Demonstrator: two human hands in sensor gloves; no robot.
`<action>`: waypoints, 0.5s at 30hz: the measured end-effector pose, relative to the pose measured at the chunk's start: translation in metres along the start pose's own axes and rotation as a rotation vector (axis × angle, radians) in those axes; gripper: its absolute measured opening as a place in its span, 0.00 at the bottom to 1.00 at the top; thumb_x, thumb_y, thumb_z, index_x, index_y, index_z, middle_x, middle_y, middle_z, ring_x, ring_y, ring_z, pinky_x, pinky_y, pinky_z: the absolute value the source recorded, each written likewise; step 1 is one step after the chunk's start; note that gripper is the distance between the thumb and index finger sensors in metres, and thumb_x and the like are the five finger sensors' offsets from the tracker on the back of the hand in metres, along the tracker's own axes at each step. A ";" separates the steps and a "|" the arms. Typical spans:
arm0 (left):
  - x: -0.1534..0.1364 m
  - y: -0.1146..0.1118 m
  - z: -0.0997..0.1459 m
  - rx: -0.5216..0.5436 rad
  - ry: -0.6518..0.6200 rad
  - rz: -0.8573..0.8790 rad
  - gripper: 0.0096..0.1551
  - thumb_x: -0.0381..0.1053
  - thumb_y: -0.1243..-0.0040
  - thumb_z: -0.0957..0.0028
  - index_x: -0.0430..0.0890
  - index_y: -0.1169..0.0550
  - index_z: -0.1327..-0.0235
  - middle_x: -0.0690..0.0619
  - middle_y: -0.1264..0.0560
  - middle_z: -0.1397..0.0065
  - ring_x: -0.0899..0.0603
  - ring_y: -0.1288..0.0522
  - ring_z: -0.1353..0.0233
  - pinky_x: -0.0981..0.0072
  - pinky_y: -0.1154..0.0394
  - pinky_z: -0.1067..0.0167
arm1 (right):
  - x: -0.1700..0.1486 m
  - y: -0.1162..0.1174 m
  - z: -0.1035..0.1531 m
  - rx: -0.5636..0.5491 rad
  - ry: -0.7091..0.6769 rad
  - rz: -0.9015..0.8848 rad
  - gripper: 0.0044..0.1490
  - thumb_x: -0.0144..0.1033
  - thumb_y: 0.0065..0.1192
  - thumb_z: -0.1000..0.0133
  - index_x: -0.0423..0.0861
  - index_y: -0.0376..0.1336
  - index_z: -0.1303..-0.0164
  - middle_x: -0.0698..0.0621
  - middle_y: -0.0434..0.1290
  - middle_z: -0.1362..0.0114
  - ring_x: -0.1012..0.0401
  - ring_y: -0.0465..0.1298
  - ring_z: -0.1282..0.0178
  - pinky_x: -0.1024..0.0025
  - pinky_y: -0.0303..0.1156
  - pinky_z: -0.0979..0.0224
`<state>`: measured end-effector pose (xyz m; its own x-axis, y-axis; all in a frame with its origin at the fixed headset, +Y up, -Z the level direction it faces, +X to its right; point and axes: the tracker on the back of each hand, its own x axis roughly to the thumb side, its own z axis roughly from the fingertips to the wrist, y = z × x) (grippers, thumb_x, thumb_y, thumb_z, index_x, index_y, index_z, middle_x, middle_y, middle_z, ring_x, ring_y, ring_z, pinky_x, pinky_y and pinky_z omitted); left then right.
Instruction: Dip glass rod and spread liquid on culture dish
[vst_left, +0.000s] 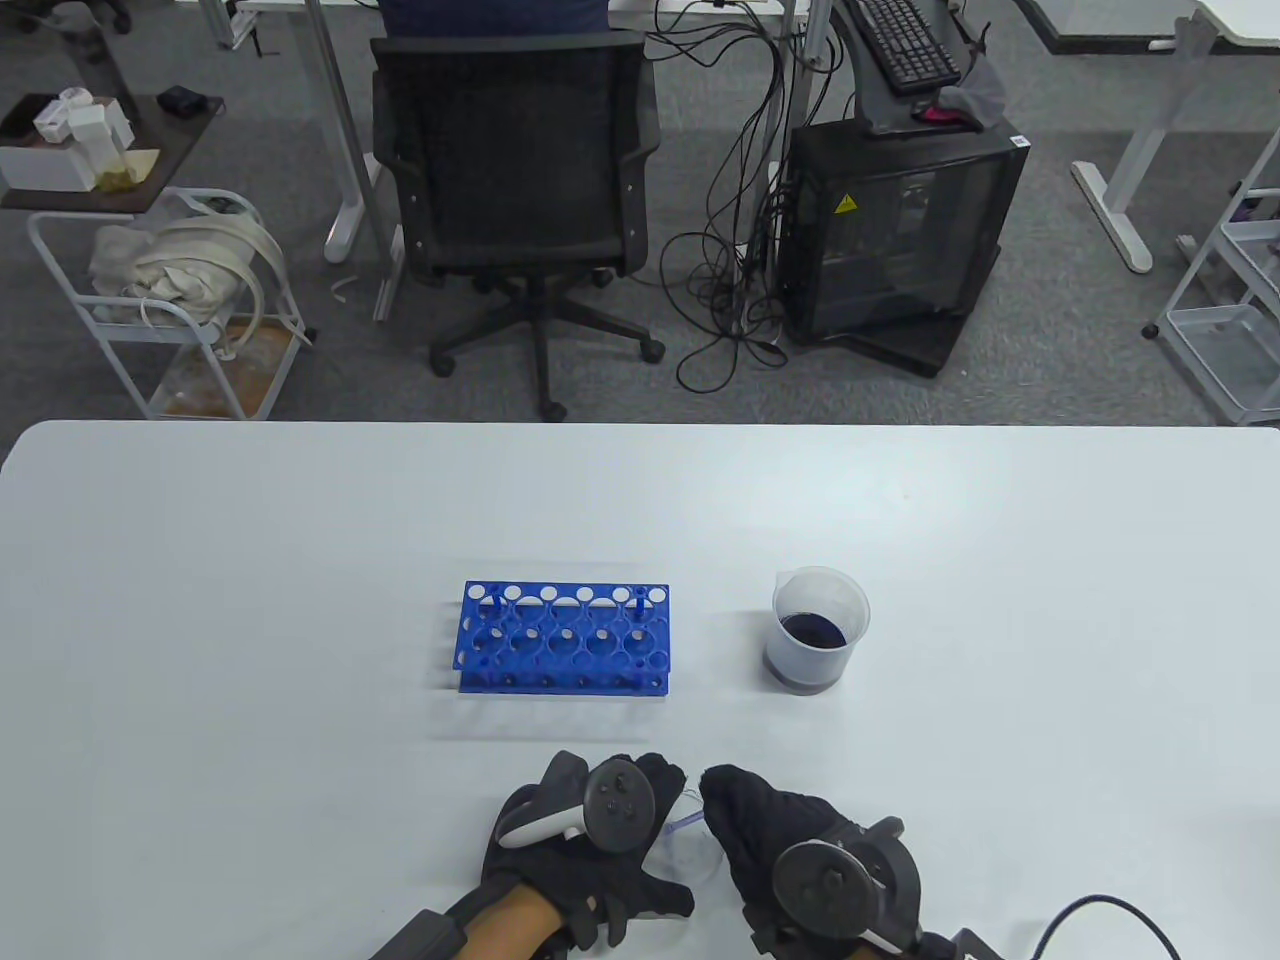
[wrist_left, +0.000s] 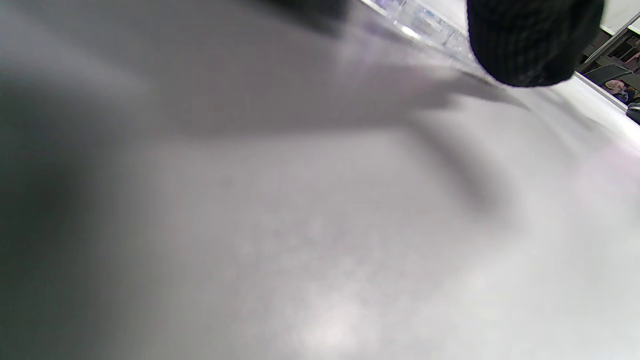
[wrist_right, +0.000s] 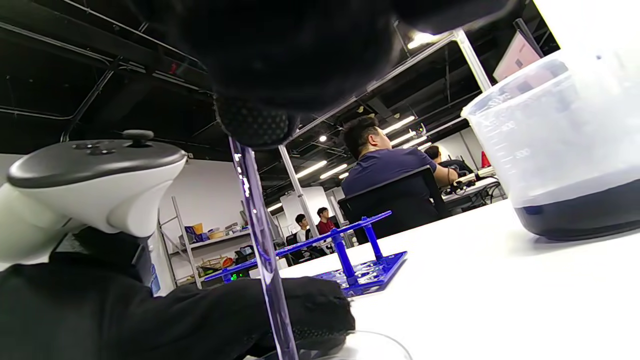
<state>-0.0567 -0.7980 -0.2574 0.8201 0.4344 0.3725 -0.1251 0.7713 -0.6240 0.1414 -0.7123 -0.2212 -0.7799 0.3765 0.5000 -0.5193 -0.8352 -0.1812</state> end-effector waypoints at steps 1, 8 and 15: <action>0.000 0.000 0.000 0.000 0.000 0.000 0.66 0.76 0.42 0.47 0.54 0.66 0.17 0.51 0.74 0.12 0.39 0.74 0.19 0.28 0.76 0.31 | -0.001 -0.001 0.000 -0.003 0.003 0.000 0.23 0.48 0.49 0.45 0.55 0.56 0.41 0.57 0.77 0.43 0.65 0.80 0.77 0.68 0.77 0.72; 0.000 0.000 0.000 0.000 0.000 0.000 0.65 0.76 0.42 0.47 0.54 0.66 0.17 0.51 0.74 0.12 0.39 0.74 0.19 0.28 0.76 0.31 | -0.010 -0.010 0.003 -0.034 -0.012 0.053 0.23 0.49 0.49 0.46 0.54 0.57 0.42 0.57 0.77 0.44 0.65 0.80 0.78 0.68 0.77 0.73; 0.000 -0.001 0.000 -0.008 0.000 -0.004 0.65 0.76 0.42 0.47 0.55 0.66 0.18 0.51 0.75 0.13 0.39 0.75 0.19 0.28 0.77 0.31 | -0.008 -0.014 0.007 -0.025 -0.026 0.025 0.23 0.49 0.49 0.46 0.54 0.58 0.43 0.57 0.78 0.47 0.65 0.80 0.79 0.68 0.76 0.74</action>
<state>-0.0564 -0.7983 -0.2569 0.8204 0.4315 0.3750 -0.1174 0.7691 -0.6282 0.1578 -0.7061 -0.2169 -0.7838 0.3448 0.5164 -0.5086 -0.8337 -0.2152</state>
